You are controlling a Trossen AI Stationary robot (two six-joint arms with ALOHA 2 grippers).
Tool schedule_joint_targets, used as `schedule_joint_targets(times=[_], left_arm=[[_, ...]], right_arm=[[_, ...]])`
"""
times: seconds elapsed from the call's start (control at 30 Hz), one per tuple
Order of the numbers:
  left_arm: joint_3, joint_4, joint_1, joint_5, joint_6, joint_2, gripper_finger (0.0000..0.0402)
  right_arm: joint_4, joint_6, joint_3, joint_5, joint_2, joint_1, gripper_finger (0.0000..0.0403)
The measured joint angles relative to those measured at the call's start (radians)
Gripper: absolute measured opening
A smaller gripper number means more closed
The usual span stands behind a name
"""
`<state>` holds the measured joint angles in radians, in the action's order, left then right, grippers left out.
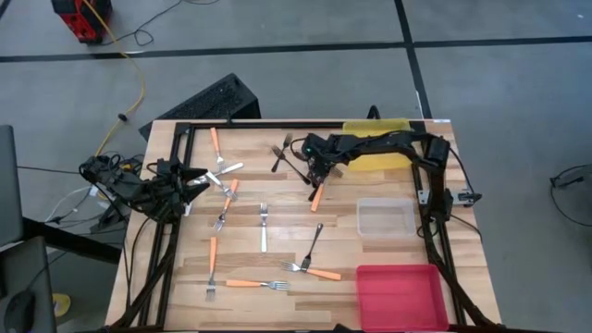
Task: Sort silverware by color (type)
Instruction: Put the black fork into the red bin
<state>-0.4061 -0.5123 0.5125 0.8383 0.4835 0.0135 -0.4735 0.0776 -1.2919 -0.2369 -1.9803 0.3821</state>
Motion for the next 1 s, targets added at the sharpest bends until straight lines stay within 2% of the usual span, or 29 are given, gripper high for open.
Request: schedule_joint_targets(times=[0.57, 0.7, 1.0], left_arm=[[0.000, -0.014, 0.000, 0.011, 0.000, 0.000, 0.0268], [0.000, -0.019, -0.001, 0.011, 0.009, 0.000, 0.0268], [0.000, -0.021, -0.001, 0.011, 0.011, 0.000, 0.0268]], right_arm=[[-0.018, -0.006, -0.003, 0.031, -0.022, 0.033, 0.0256], [-0.026, -0.006, -0.002, 0.036, -0.022, 0.039, 0.0224], [-0.023, -0.006, -0.001, 0.048, -0.022, 0.039, 0.0125]])
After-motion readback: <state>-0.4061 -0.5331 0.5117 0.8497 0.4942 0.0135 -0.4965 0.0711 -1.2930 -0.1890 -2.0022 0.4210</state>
